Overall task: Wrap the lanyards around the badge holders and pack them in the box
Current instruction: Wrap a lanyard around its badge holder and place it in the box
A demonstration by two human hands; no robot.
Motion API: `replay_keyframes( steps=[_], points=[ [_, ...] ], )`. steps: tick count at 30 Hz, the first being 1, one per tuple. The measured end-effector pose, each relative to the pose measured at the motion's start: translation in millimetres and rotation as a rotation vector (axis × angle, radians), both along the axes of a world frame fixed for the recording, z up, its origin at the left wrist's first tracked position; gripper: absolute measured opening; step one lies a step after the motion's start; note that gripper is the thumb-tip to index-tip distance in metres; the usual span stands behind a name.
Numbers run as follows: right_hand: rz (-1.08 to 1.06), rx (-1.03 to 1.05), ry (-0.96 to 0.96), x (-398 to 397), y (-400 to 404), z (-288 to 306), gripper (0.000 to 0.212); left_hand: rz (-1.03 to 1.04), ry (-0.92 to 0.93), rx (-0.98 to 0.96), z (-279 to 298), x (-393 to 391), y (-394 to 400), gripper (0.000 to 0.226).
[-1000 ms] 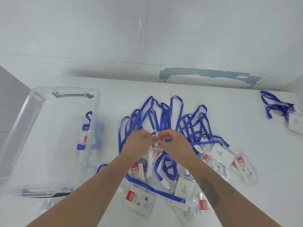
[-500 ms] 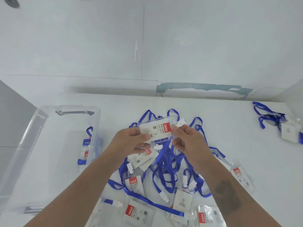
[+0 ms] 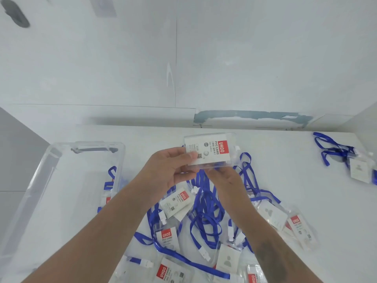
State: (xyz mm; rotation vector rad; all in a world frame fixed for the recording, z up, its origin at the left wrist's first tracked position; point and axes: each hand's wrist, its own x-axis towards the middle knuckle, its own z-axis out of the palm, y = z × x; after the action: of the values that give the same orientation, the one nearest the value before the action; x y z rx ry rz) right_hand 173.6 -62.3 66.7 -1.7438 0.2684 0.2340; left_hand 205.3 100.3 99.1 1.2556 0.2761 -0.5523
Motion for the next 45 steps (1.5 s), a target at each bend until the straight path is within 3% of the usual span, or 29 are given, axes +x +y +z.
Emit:
replay_keyframes(
  steps=[3, 9, 11, 14, 17, 19, 23, 25, 29, 32, 34, 39, 43, 45],
  points=[
    [0.115, -0.041, -0.054, -5, 13, 8, 0.020, 0.102, -0.034, 0.053, 9, 5, -1, 0.015],
    [0.486, -0.684, -0.013, -3, 8, 38, 0.025, 0.189, -0.123, 0.401, 9, 7, 0, 0.012],
    [0.496, -0.600, -0.012, -1, 6, 53, 0.026, 0.244, -0.128, 0.407, 8, 6, 2, 0.009],
    [0.413, -0.257, 0.041, 0, 5, 67, 0.018, 0.349, -0.113, 0.357, 11, 7, 5, 0.007],
    [0.342, 0.049, 0.140, -2, 5, 72, 0.026, 0.437, -0.059, 0.115, 23, 11, 7, 0.013],
    [0.377, 0.051, 0.143, -7, 9, 71, 0.029, 0.472, -0.061, 0.031, 30, 15, 9, 0.015],
    [0.504, -0.481, -0.026, -17, 13, 84, 0.036, 0.333, -0.250, 0.407, 34, 18, 7, 0.002],
    [0.553, -0.733, -0.127, -15, 9, 104, 0.037, 0.182, -0.338, 0.569, 33, 15, 9, 0.011],
    [0.521, -0.887, -0.251, 9, -11, 128, 0.031, -0.104, -0.323, 0.651, 29, 6, 16, 0.013],
    [0.467, -0.769, -0.246, 30, -30, 126, 0.022, -0.282, -0.208, 0.584, 31, 1, 22, 0.007],
    [0.426, -0.610, -0.189, 41, -40, 121, 0.018, -0.318, -0.128, 0.420, 33, -1, 27, 0.005],
    [0.225, -0.201, 0.020, 44, -40, 81, 0.016, -0.211, 0.003, -0.025, 31, -8, 26, 0.020],
    [0.350, -0.391, 0.005, 13, -9, 37, 0.021, 0.133, 0.098, -0.112, 19, -8, 14, 0.014],
    [0.448, -0.437, -0.061, -4, 7, 34, 0.031, 0.233, 0.078, 0.043, 13, -6, 12, 0.014]
  ],
)
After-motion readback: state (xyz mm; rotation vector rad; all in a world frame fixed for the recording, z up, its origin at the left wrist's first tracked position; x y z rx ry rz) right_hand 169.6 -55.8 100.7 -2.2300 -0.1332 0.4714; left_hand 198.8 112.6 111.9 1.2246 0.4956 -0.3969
